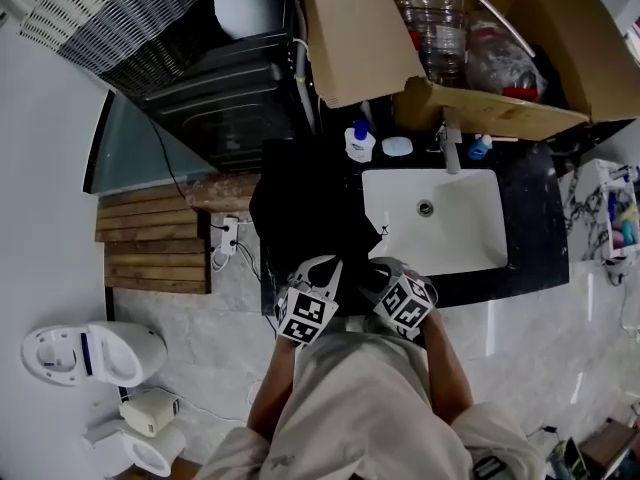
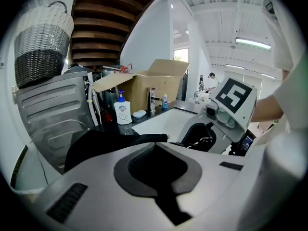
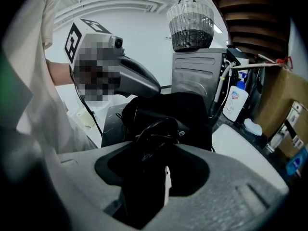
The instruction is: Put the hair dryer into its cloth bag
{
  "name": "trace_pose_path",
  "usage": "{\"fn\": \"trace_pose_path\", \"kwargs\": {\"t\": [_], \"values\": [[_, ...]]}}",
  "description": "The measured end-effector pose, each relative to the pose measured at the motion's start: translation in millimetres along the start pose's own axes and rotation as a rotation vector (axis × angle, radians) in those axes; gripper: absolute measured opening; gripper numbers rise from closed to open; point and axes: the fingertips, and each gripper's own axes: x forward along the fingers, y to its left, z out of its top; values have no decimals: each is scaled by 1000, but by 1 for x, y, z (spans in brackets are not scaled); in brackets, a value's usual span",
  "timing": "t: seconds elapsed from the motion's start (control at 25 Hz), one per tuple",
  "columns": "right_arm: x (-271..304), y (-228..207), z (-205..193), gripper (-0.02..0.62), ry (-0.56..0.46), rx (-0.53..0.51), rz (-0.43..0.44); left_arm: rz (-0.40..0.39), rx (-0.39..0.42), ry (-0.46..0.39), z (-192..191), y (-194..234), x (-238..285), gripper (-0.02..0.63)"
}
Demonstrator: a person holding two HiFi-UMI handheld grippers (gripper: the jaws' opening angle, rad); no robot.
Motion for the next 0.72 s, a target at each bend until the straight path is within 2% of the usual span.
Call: {"fn": "trace_pose_path", "kwargs": {"t": [0.72], "values": [[25,-16,21,192,-16,4,-51,-10,-27,-11,-4,-5,-1,6]]}}
